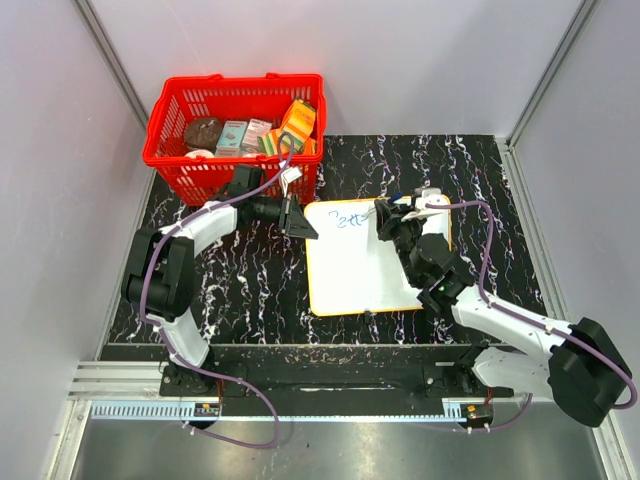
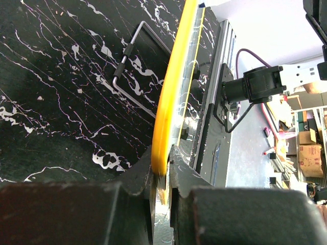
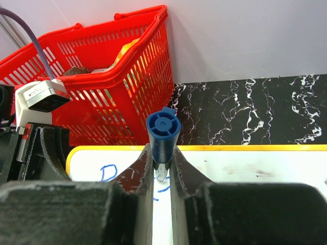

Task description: Write a sentence on the whiteboard

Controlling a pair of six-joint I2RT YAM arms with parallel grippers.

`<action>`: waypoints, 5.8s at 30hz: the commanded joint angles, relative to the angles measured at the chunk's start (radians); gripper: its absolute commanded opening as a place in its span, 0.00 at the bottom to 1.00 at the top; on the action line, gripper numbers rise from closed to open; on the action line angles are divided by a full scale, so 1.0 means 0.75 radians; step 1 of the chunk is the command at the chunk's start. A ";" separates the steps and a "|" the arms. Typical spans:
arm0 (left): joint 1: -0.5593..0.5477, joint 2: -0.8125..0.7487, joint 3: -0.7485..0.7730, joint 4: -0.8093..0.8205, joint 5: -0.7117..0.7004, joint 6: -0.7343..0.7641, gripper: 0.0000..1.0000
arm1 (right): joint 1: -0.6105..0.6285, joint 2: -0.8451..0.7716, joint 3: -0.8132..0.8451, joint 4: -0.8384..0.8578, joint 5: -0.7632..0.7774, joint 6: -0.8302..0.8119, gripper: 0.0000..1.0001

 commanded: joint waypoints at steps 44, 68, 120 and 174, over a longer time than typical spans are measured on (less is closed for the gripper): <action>-0.015 0.018 0.058 0.068 -0.172 0.134 0.00 | -0.013 -0.100 0.034 0.013 0.105 -0.074 0.00; -0.017 0.022 0.062 0.066 -0.168 0.134 0.00 | -0.029 -0.035 0.016 -0.005 0.113 -0.052 0.00; -0.019 0.029 0.064 0.062 -0.166 0.140 0.00 | -0.037 -0.031 0.043 -0.025 0.123 -0.035 0.00; -0.021 0.022 0.064 0.062 -0.172 0.140 0.00 | -0.076 -0.252 0.012 -0.097 0.150 -0.101 0.00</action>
